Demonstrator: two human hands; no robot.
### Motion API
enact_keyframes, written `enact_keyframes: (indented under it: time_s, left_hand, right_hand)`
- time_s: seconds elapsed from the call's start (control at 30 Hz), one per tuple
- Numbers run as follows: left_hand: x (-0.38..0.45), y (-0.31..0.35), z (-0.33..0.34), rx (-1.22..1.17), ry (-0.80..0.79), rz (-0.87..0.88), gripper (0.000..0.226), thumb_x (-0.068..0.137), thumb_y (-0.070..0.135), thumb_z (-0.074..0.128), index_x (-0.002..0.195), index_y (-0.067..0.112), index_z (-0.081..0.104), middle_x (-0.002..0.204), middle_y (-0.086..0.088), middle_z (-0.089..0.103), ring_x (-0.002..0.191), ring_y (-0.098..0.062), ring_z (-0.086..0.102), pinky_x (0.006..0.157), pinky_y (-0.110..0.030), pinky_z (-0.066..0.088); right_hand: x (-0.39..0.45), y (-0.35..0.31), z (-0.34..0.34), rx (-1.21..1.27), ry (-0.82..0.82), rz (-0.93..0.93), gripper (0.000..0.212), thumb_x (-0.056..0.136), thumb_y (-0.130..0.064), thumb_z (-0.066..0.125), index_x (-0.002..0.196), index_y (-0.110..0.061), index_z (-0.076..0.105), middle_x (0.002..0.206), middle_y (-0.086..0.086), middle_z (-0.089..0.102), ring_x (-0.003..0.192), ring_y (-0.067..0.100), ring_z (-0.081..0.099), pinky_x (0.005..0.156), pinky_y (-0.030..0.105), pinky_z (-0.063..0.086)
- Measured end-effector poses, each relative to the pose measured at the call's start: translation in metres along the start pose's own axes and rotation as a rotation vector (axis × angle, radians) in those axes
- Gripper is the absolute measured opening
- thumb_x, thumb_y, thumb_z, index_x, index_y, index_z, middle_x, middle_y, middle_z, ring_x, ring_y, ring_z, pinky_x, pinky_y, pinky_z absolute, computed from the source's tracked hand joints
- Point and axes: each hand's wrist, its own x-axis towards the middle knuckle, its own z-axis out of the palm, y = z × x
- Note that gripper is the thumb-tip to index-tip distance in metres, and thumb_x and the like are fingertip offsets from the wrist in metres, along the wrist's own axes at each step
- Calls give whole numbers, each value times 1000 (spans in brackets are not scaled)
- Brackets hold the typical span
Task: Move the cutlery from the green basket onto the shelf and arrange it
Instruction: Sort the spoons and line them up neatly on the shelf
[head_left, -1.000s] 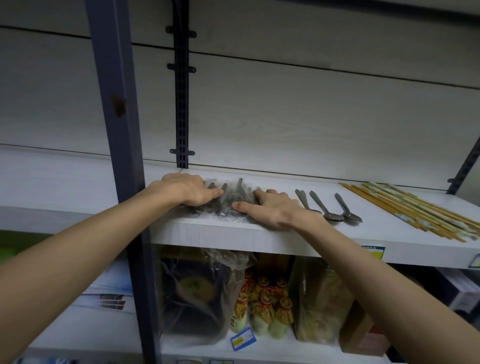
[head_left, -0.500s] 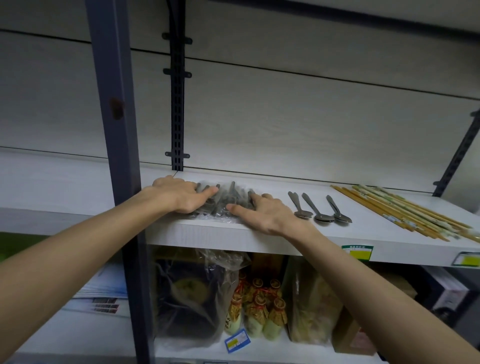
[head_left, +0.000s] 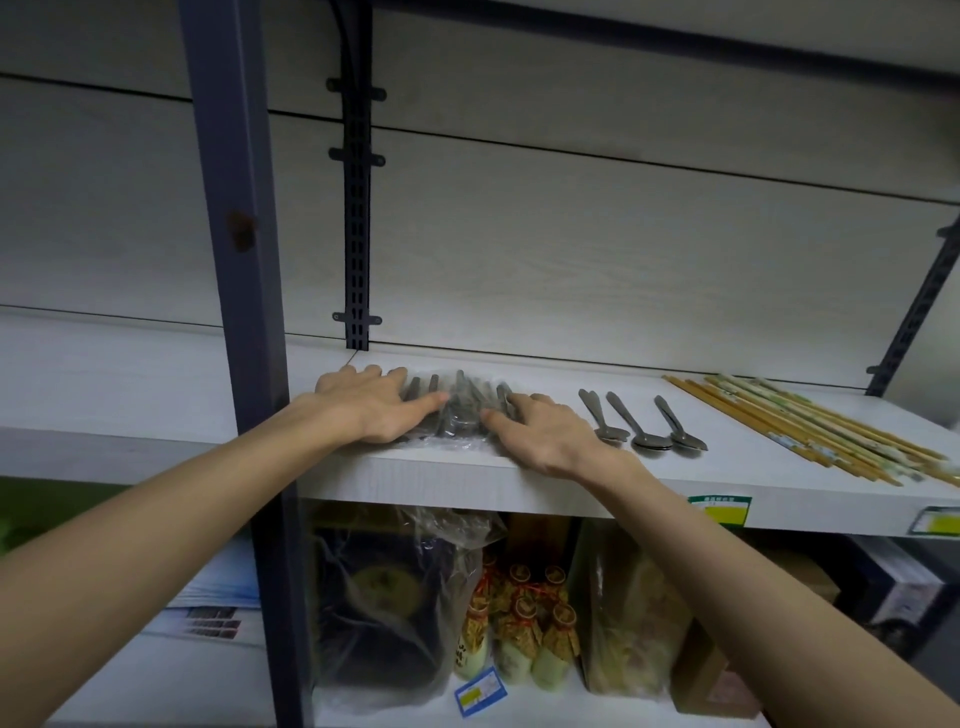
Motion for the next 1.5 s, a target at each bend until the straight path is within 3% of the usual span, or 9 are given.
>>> enact_keyframes:
  time_s: [0.17,0.37,0.6,0.9,1.03,1.17,1.27,1.4,1.5]
  left_hand:
    - [-1,-1,4,-4,6,18,90,81,91,10,129,30,53,131,-5,57,125,-32,43,92,-46,41]
    - [-11,0,-1,-47,48,-9,95,82,90,10,157,35,30,165,-5,24,145,-37,22,107,-53,32]
    - [-2,6,12,-187,29,52,85,88,84,16,149,31,42,155,0,39,141,-34,32,110,-54,34]
    - [3,8,18,-287,452,182,61,102,61,29,136,21,60,149,-1,50,135,-23,47,112,-50,35]
    - [-4,9,21,-195,356,321,74,96,73,18,142,27,53,155,0,44,140,-22,42,114,-48,35]
    - [-8,9,19,-207,180,390,63,95,74,24,124,31,59,125,8,60,118,-19,54,88,-37,41]
    - [-12,8,16,-213,200,408,63,94,74,27,120,28,62,116,11,61,110,-17,55,80,-33,35]
    - [-14,9,17,-228,218,369,70,96,74,23,154,37,35,163,6,30,149,-21,28,117,-50,29]
    - [-15,10,19,-173,205,426,72,94,77,15,157,44,18,168,8,12,154,-18,15,122,-57,19]
  right_hand:
    - [-5,3,0,5,32,-43,76,87,-62,37,153,-23,37,148,13,43,136,37,38,110,52,35]
    - [-13,-6,-4,-79,-33,-72,85,92,-71,34,160,-22,20,161,12,29,145,36,29,114,54,31]
    - [9,-7,2,-12,-51,-34,88,76,-71,-1,139,-31,47,157,6,39,136,36,40,110,57,32]
    - [-6,0,-16,427,154,-82,45,105,-27,34,120,7,60,128,20,63,119,35,54,101,40,40]
    - [-4,4,-6,146,111,-110,41,99,-38,35,109,-13,65,121,11,64,109,33,59,95,45,47]
    - [6,-3,1,73,37,-95,54,98,-46,28,130,-16,59,139,17,56,124,39,53,106,49,42]
    - [11,-4,2,194,109,-73,41,97,-41,32,103,-17,64,123,22,62,120,42,55,99,42,43]
    - [-1,3,-5,290,275,-77,41,104,-22,41,137,-2,56,144,20,52,137,33,43,113,35,30]
    - [-6,13,-5,162,252,-168,42,105,-26,38,137,-6,58,142,15,56,133,31,47,110,36,34]
